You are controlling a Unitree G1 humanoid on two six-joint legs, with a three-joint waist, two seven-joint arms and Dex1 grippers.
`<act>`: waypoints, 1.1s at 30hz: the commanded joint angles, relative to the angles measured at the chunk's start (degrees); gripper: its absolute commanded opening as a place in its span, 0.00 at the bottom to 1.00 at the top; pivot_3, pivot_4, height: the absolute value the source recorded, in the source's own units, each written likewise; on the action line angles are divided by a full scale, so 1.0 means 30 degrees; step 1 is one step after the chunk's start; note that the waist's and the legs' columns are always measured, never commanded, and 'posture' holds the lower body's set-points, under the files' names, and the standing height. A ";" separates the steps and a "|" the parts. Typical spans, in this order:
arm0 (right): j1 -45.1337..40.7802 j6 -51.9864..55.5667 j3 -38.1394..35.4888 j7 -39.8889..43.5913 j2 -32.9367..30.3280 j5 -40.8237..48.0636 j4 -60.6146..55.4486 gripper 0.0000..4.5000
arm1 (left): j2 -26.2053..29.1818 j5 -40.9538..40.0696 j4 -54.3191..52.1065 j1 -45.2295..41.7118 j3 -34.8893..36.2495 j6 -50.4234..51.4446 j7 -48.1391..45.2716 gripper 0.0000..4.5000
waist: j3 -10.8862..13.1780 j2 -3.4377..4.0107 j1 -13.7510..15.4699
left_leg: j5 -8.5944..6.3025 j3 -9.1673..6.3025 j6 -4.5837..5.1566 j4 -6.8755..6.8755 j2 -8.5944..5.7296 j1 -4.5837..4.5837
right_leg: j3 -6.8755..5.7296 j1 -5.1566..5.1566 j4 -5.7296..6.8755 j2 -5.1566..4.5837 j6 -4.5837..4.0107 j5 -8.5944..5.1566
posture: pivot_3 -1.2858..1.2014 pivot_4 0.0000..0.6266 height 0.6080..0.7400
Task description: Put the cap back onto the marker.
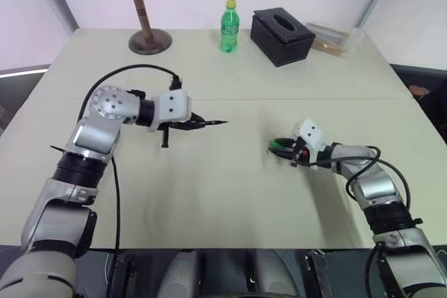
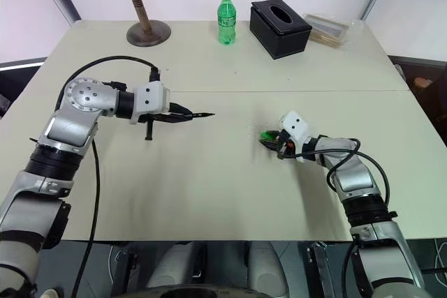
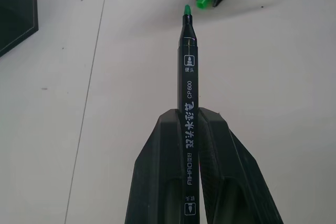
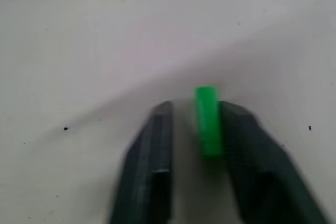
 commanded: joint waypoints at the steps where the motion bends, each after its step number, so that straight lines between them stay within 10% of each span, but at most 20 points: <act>1: 0.0199 -0.0152 -0.0426 -0.0126 -0.0354 -0.0190 0.0090 0.01 | 0.0038 -0.0266 -0.0459 -0.0289 0.0223 -0.0152 0.0166 0.00 | 0.0000 0.0000 0.0001 | 0.0001 0.0001 -0.0001 0.0001 0.0000 0.0000 | 0.0000 0.0001 0.0000 0.0000 0.0000 0.0000 | 0.52 0.24 1.00; 20: 0.1626 0.6395 -0.0271 -0.2980 -0.3291 -0.2119 -1.3156 0.01 | -0.3475 0.1012 0.7421 -0.3355 -0.1206 -0.6401 0.0082 0.00 | 0.0001 0.0009 0.0063 | 0.0002 0.0000 -0.0004 0.0008 -0.0022 -0.0008 | -0.0004 -0.0009 0.0010 -0.0001 0.0000 0.0000 | 0.52 0.24 1.00; 33: 0.0424 0.8506 0.1231 -0.3421 -0.3078 -0.2512 -1.4914 0.01 | -0.4717 0.2108 1.1986 -0.5527 -0.1567 -1.0558 0.0342 0.00 | 0.0003 0.0006 0.0059 | 0.0002 0.0001 -0.0002 0.0006 -0.0032 -0.0021 | -0.0005 -0.0020 0.0004 -0.0002 0.0000 0.0000 | 0.52 0.24 1.00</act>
